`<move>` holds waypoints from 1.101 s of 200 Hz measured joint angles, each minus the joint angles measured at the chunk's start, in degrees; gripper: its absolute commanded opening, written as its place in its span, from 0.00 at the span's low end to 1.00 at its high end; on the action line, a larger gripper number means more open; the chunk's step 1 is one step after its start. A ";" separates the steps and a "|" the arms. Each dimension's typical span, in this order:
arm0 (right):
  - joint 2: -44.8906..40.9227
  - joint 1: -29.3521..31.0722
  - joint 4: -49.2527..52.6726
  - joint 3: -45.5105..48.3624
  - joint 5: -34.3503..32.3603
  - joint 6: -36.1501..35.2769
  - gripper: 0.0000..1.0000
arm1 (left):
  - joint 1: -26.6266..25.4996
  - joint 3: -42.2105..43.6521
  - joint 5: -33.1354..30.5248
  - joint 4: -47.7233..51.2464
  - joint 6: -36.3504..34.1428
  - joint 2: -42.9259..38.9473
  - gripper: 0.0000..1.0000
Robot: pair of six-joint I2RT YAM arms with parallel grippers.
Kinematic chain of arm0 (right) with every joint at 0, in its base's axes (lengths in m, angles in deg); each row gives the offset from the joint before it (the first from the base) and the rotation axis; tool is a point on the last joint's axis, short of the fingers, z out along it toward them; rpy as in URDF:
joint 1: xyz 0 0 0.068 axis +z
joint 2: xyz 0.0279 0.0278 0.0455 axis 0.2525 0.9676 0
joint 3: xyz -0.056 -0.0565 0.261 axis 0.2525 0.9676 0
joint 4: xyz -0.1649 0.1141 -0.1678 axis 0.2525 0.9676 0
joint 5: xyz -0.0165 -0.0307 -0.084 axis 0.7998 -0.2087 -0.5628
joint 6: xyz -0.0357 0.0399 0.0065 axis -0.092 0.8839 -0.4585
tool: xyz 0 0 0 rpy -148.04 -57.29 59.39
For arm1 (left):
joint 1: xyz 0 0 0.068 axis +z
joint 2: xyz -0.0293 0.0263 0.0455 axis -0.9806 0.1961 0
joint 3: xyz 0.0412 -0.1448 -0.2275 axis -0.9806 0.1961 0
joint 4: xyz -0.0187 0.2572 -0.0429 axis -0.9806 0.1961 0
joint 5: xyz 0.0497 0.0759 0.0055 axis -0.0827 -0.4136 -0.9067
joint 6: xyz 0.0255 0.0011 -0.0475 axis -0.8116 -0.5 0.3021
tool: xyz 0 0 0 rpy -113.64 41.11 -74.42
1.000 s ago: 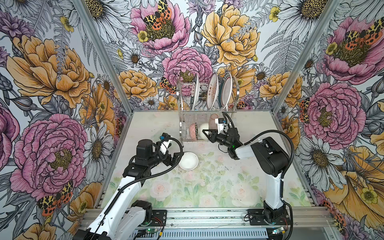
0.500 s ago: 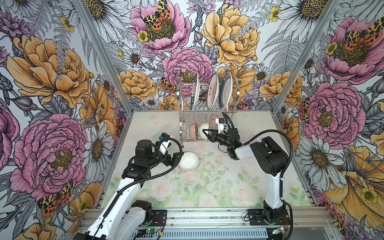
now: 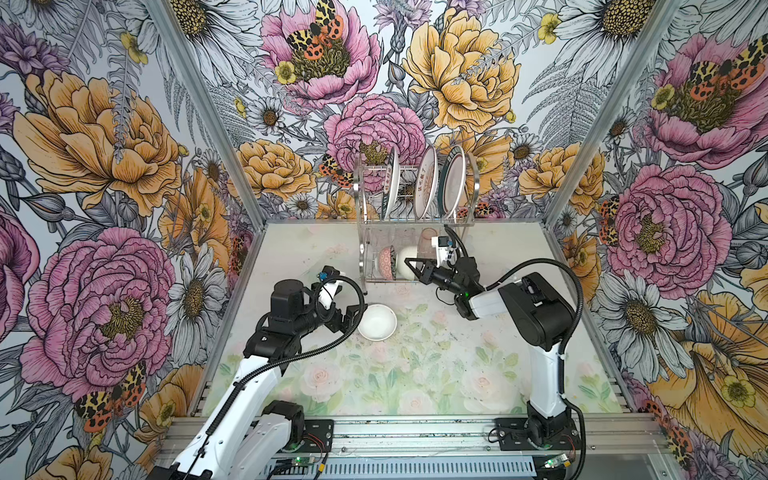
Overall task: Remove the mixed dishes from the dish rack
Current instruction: 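Close the right gripper on the white bowl's rim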
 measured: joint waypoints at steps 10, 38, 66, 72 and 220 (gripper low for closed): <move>0.02 0.00 0.02 -0.09 0.00 0.17 0.09 | 0.00 0.07 0.00 0.04 0.00 0.00 0.99; 0.04 0.00 0.07 -0.28 -0.04 0.76 0.08 | 0.00 0.11 -0.02 0.04 0.00 0.00 0.99; 0.04 0.00 0.07 -0.35 -0.04 1.14 0.07 | 0.00 0.17 0.00 0.11 0.00 -0.15 0.99; 0.04 0.00 0.07 -0.37 -0.04 1.16 0.07 | 0.00 0.17 -0.02 0.11 0.00 -0.24 0.99; 0.87 0.02 0.63 -2.60 0.26 2.73 0.05 | -0.04 0.70 -0.98 0.85 -0.02 -0.68 0.99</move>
